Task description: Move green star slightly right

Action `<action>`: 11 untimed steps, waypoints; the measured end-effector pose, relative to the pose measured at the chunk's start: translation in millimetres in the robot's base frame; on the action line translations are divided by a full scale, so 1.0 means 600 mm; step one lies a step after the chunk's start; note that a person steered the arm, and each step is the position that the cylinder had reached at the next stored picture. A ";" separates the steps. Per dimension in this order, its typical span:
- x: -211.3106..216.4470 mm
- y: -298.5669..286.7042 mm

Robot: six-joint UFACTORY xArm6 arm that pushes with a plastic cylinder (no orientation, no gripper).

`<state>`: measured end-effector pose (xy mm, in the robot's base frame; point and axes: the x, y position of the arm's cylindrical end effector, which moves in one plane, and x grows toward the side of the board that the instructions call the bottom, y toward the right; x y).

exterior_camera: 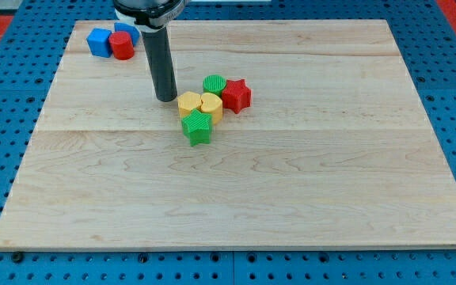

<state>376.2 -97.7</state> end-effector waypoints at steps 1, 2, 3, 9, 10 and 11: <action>-0.031 -0.002; -0.035 -0.002; -0.034 -0.002; 0.115 0.035; 0.115 0.099; 0.116 0.103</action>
